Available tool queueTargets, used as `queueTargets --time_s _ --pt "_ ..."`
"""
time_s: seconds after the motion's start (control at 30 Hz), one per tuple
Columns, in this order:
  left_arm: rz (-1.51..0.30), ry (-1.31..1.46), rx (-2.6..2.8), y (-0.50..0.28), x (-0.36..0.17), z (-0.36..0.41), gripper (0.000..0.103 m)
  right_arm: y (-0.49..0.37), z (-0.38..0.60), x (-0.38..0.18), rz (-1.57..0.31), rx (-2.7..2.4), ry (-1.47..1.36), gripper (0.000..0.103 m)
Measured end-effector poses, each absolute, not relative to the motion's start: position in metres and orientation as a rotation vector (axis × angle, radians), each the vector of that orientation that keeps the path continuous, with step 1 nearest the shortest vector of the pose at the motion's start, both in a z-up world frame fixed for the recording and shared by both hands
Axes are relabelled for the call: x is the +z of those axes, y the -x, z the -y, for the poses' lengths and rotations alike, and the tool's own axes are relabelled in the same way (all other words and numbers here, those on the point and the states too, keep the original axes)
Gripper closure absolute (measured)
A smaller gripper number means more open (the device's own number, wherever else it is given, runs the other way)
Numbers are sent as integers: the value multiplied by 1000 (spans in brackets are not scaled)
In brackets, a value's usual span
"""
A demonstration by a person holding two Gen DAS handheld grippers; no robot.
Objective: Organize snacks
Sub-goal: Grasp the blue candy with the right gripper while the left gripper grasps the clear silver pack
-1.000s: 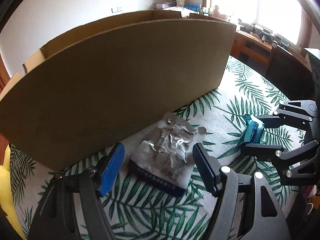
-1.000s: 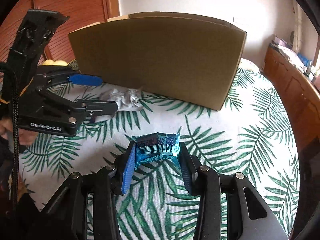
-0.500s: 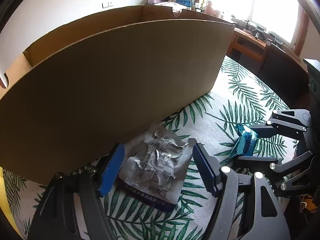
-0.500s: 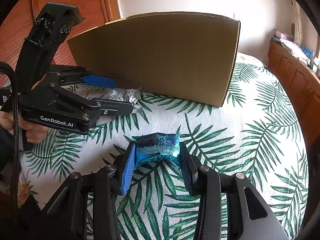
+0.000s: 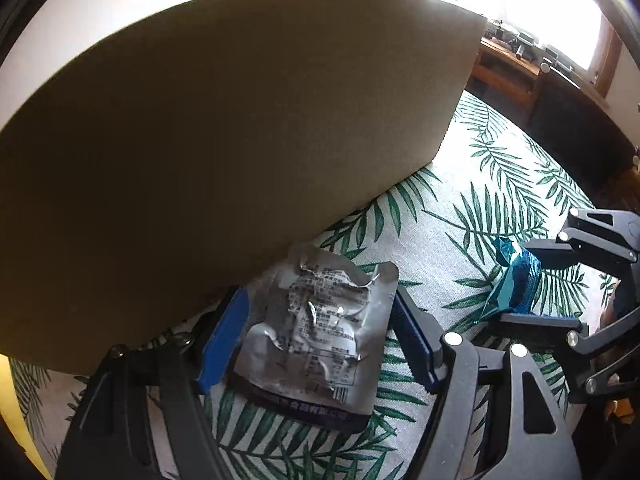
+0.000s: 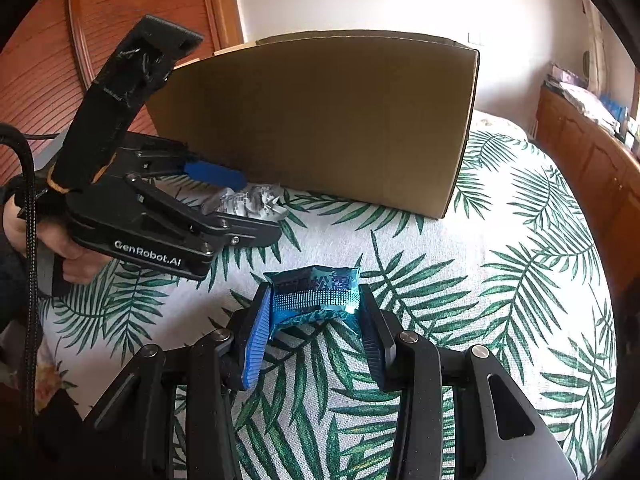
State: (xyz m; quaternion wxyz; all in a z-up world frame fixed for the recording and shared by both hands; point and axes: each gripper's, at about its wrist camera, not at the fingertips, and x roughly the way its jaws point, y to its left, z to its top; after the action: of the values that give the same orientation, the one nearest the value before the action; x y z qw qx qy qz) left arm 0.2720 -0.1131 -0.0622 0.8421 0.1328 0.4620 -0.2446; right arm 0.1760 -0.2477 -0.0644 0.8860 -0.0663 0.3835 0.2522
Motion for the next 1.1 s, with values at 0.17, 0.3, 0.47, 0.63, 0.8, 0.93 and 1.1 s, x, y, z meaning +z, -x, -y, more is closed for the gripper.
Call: queueTargets --time_s 0.17,0.3,0.47,0.63,0.8,0.93,1.1 --pt "-975 -276 -509 -272 -62 112 28 -176 247 -64 -798 526 136 62" --pt "-974 -269 -503 -268 -63 107 25 -177 248 -65 -799 526 136 62" --pt "-972 -261 -501 -261 -64 102 26 -177 248 -65 -799 526 137 62" --pt "-960 -252 -495 -249 -64 101 38 -176 248 -66 -800 522 140 62" --pt "-952 -241 -487 -236 -63 95 43 -177 247 -67 -800 521 145 62" --pt "-948 -213 -478 -230 -63 91 44 -176 246 -68 -800 521 146 62" --pt "-943 -196 -475 -224 -61 88 44 -177 246 -68 -800 521 148 62"
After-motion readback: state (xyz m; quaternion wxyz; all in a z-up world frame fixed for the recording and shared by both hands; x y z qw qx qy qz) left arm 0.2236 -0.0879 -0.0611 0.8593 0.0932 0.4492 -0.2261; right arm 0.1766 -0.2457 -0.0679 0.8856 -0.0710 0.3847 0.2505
